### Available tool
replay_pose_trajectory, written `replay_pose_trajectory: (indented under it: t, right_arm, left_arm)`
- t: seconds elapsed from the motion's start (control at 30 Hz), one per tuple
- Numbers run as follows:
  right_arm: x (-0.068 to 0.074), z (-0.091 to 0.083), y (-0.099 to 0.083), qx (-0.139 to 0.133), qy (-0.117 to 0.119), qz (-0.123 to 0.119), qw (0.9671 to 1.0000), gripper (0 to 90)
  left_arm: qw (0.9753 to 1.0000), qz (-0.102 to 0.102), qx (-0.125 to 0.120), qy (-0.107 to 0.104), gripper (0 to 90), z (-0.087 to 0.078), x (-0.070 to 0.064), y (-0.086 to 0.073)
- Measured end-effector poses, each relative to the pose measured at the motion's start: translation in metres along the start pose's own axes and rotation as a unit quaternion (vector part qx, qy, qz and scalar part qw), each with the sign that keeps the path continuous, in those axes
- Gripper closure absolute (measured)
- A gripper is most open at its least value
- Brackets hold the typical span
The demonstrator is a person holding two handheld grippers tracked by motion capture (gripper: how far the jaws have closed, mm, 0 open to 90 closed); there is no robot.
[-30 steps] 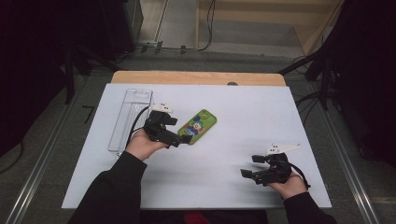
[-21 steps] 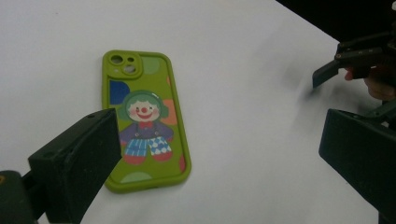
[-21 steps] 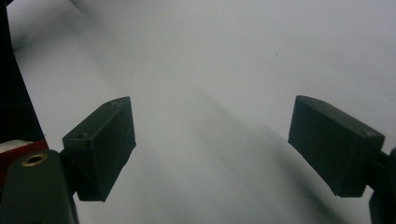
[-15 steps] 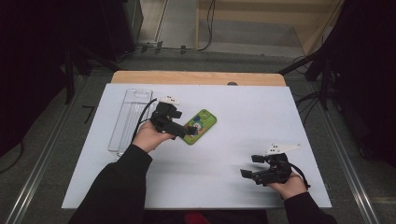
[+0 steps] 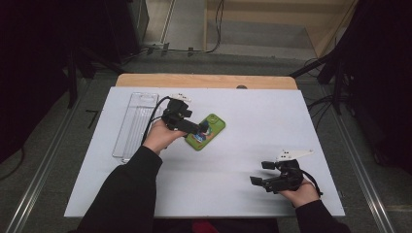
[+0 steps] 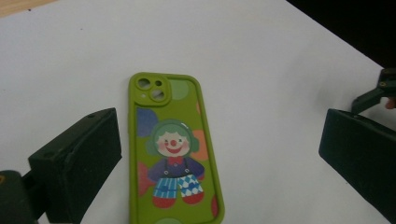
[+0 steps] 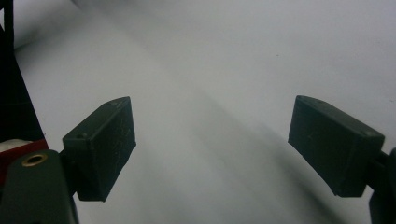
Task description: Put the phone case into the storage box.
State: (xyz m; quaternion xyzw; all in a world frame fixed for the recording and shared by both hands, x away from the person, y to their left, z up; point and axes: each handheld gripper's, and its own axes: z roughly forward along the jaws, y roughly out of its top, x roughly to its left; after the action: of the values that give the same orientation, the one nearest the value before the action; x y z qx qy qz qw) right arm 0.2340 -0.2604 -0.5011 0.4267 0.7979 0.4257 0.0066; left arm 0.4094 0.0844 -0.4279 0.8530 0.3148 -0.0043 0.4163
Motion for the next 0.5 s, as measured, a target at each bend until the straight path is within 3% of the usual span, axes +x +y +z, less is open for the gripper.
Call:
replay_pose_trajectory:
  t: [0.5]
  right_arm:
    - [0.001, 0.000, 0.000, -0.001, -0.001, -0.003, 1.0000, 13.2]
  left_arm:
    - [0.9998, -0.003, 0.012, 0.018, 0.0, 0.027, 0.008, 0.014]
